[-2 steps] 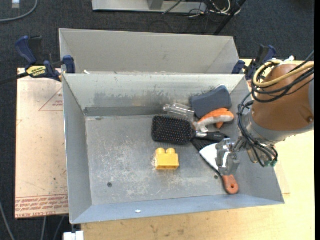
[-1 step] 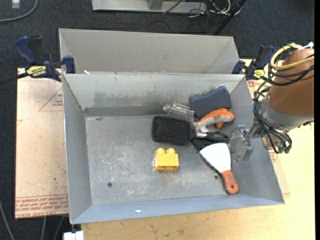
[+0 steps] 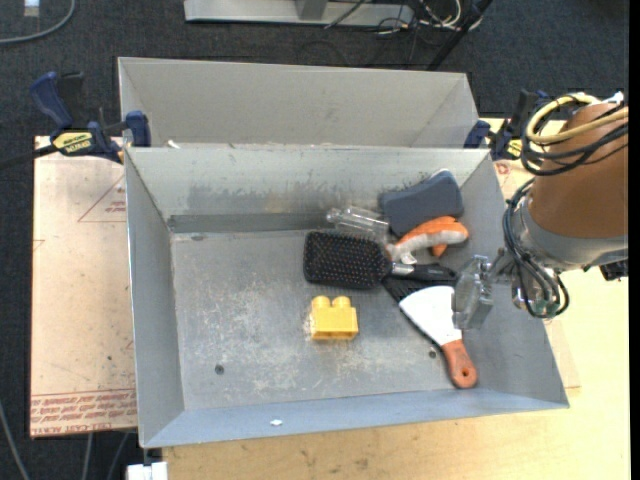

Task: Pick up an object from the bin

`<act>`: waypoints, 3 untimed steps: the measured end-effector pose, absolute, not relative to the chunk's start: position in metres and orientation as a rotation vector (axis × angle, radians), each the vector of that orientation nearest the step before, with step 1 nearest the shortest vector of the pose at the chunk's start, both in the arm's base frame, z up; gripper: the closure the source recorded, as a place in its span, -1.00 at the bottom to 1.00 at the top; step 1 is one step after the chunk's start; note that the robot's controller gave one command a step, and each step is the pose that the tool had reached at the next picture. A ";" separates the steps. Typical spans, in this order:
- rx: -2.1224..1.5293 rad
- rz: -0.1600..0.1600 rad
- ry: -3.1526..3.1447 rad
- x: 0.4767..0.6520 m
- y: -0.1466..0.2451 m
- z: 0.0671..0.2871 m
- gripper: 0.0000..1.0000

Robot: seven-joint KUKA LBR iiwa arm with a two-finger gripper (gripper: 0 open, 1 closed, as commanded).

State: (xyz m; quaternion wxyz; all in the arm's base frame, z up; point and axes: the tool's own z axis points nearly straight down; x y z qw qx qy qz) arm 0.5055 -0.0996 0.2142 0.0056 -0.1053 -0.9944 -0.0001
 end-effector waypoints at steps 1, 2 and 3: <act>-0.584 -0.010 -3.082 0.508 -0.062 0.207 1.00; -0.292 -0.005 -3.121 0.501 -0.057 0.176 1.00; -0.760 -0.010 -3.043 0.506 -0.012 0.165 -1.00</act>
Offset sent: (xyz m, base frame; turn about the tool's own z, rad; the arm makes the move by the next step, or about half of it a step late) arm -0.0111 0.0456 -0.0617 -0.1257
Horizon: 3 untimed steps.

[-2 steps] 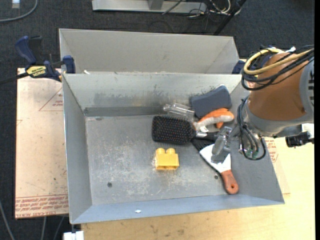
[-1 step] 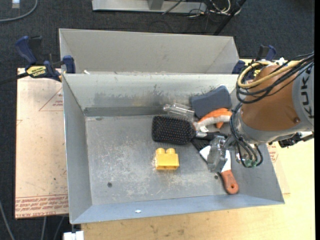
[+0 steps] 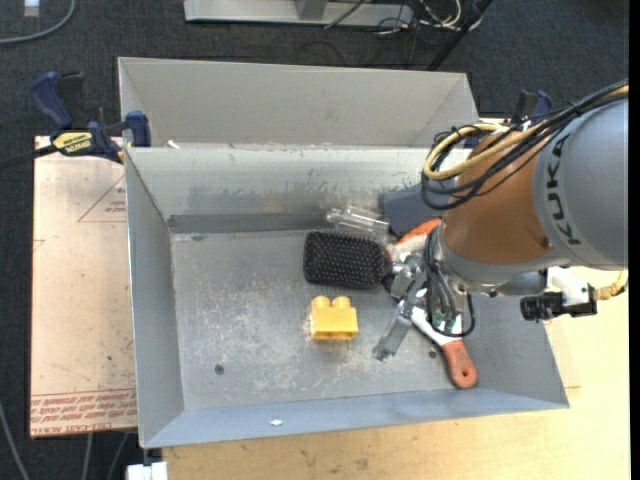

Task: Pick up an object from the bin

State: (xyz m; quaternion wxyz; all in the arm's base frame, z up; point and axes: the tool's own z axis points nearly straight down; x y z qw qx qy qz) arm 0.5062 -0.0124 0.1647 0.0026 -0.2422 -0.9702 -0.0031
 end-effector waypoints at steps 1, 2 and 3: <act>-0.760 -0.010 -3.042 0.507 -0.009 0.164 -1.00; -0.695 -0.011 -3.064 0.497 0.035 0.128 -1.00; -0.394 -0.023 -3.113 0.516 0.048 0.091 -1.00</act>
Offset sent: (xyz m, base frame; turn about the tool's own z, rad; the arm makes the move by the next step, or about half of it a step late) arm -0.0248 0.1054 -0.0823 -0.1021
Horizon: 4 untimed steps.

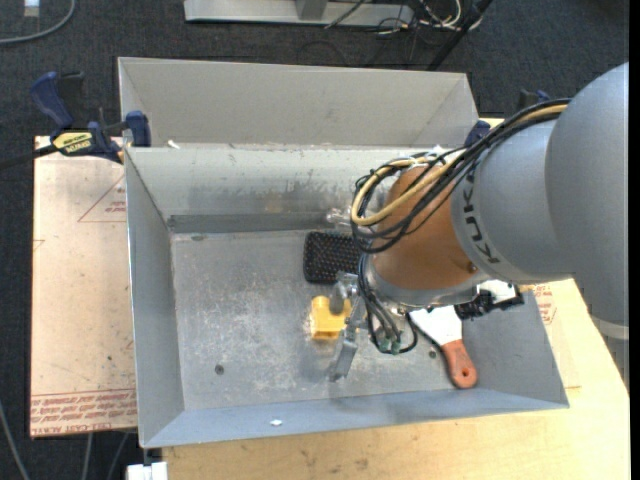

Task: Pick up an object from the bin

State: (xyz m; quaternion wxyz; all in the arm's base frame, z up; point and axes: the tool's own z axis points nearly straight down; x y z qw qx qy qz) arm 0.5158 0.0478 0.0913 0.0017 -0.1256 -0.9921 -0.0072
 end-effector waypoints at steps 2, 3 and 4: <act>-1.009 -0.014 -2.988 0.513 0.058 0.074 1.00; -1.009 -0.014 -2.988 0.513 0.058 0.074 1.00; -0.975 -0.007 -2.988 0.507 0.056 0.112 1.00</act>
Offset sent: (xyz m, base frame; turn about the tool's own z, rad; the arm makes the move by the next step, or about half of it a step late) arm 0.0000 0.0000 0.0000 0.0000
